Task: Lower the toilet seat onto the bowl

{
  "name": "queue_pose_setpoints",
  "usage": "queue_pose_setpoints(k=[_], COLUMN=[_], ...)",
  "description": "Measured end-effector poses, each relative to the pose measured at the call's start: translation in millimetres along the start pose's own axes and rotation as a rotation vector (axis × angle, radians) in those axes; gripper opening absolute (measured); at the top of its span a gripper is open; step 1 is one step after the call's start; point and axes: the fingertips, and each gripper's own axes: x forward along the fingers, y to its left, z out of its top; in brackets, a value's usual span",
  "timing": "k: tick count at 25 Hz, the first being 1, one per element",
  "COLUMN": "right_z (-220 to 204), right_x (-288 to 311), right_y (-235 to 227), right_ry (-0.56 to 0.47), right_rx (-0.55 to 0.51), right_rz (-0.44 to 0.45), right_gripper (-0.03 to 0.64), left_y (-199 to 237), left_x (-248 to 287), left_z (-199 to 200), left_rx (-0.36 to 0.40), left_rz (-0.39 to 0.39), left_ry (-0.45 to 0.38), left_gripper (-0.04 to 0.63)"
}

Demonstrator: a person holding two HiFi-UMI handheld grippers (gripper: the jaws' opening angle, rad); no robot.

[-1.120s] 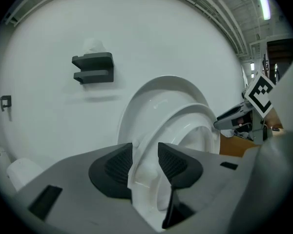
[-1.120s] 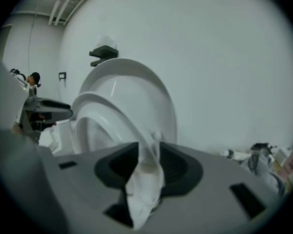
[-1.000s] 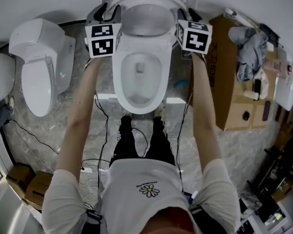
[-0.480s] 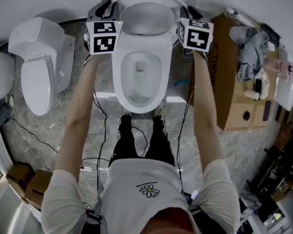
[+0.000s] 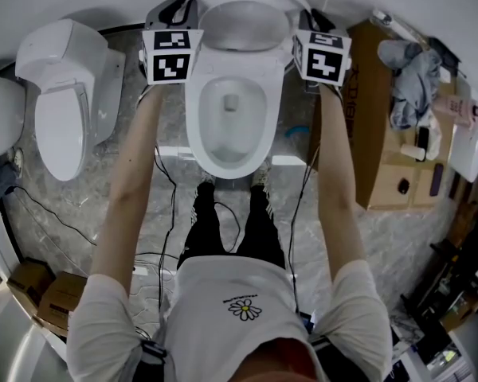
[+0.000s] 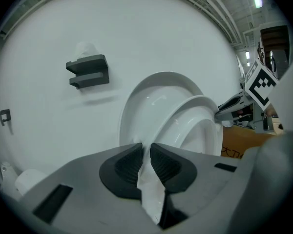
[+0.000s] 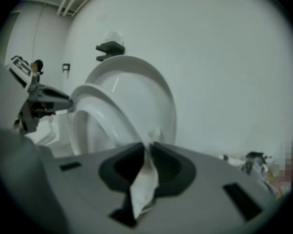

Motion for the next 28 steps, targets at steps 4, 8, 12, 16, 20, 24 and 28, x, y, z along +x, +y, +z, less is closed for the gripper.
queue_pose_setpoints(k=[4, 8, 12, 16, 20, 24, 28], right_z=[-8.3, -17.5, -22.1, -42.1, -63.2, -83.0, -102.2], right_x=[-14.4, -29.5, -46.0, -72.1, -93.6, -111.9, -130.9], right_y=[3.8, 10.4, 17.1, 24.5, 34.7, 41.4, 53.0], right_ry=[-0.010, -0.029, -0.045, -0.042, -0.031, -0.043, -0.060], right_rx=[0.020, 0.047, 0.034, 0.012, -0.002, -0.003, -0.039], right_rz=[0.000, 0.007, 0.005, -0.012, 0.010, 0.038, 0.065], right_gripper=[0.077, 0.080, 0.080, 0.080, 0.081, 0.087, 0.092], left_y=[-6.2, -11.3, -15.4, -31.1, -44.9, -57.2, -67.3], left_x=[-14.6, -31.3, -50.2, -79.2, -105.3, -125.3, -147.7], left_z=[-4.4, -11.0, -13.6, -27.9, -45.2, -58.9, -77.7], left_rx=[-0.004, -0.003, 0.011, 0.033, 0.033, 0.010, 0.012], left_rz=[-0.015, -0.031, -0.045, -0.063, -0.059, -0.083, -0.053], left_ry=[-0.005, -0.015, -0.036, -0.031, -0.037, -0.039, -0.020], left_gripper=[0.069, 0.069, 0.071, 0.072, 0.073, 0.081, 0.081])
